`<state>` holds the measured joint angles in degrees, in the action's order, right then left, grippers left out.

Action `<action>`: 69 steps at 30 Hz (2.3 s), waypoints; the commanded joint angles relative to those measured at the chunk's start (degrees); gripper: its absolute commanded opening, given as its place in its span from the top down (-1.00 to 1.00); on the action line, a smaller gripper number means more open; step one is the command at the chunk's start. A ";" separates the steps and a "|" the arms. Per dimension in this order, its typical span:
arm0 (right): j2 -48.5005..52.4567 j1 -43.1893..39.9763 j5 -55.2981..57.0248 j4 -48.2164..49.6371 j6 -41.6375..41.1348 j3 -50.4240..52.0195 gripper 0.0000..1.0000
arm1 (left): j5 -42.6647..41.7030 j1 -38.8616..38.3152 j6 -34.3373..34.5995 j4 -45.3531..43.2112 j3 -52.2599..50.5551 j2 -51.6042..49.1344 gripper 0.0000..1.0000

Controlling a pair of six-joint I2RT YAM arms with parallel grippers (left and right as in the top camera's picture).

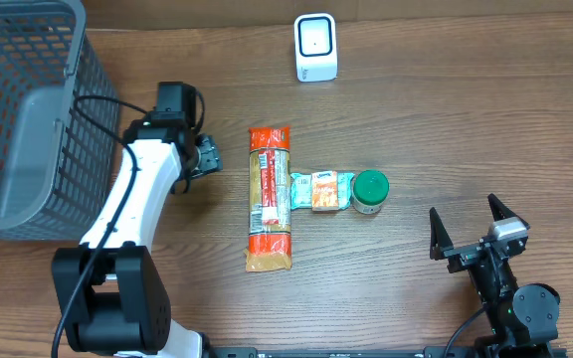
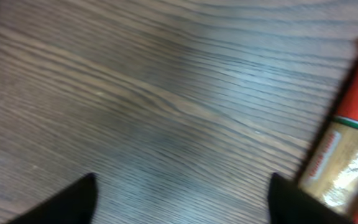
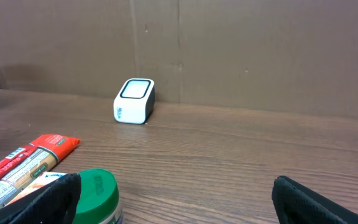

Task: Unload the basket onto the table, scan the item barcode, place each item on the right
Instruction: 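Open the left gripper and withdraw it left of the package, then move the right gripper left over the green-lidded jar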

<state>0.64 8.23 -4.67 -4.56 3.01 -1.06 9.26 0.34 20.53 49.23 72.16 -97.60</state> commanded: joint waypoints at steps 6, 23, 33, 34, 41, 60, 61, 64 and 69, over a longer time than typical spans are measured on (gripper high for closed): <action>-0.48 -0.48 -0.13 0.17 0.26 0.61 -1.00 | -0.09 2.32 -1.27 0.02 0.63 1.14 -1.00; -0.39 -0.44 -5.25 0.70 -0.17 0.61 -1.00 | -0.09 2.27 -1.27 0.02 0.63 1.14 -1.00; -0.37 -0.44 -8.46 1.25 -8.11 0.57 -1.00 | -0.09 2.27 -1.27 0.02 0.63 1.14 -0.99; -0.37 -0.44 -8.48 1.27 -9.16 0.44 -1.00 | -0.09 2.27 -1.27 0.02 0.63 1.14 -0.99; -0.20 -0.44 -7.37 -4.28 -17.27 -8.79 -1.00 | -0.09 2.27 -1.27 0.02 0.63 1.14 -0.99; 50.10 -0.44 -5.07 -60.59 -19.69 -77.09 -1.00 | -0.09 2.27 -1.27 0.02 0.63 1.14 -1.00; 52.98 -0.42 -5.11 -63.73 -21.62 -79.91 -1.00 | -0.09 2.27 -1.27 0.02 0.63 1.14 -1.00; 61.24 -0.44 -6.88 -71.36 -28.61 -86.68 -1.00 | -0.09 2.27 -1.27 0.02 0.63 1.14 -0.99; 70.23 -0.42 -16.33 -71.67 -29.59 -88.43 -1.00 | -0.09 2.27 -1.27 0.02 0.63 1.14 -1.00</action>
<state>67.55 8.23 -13.91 -75.88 -23.68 -88.01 9.21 2.68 20.10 49.32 72.16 -97.60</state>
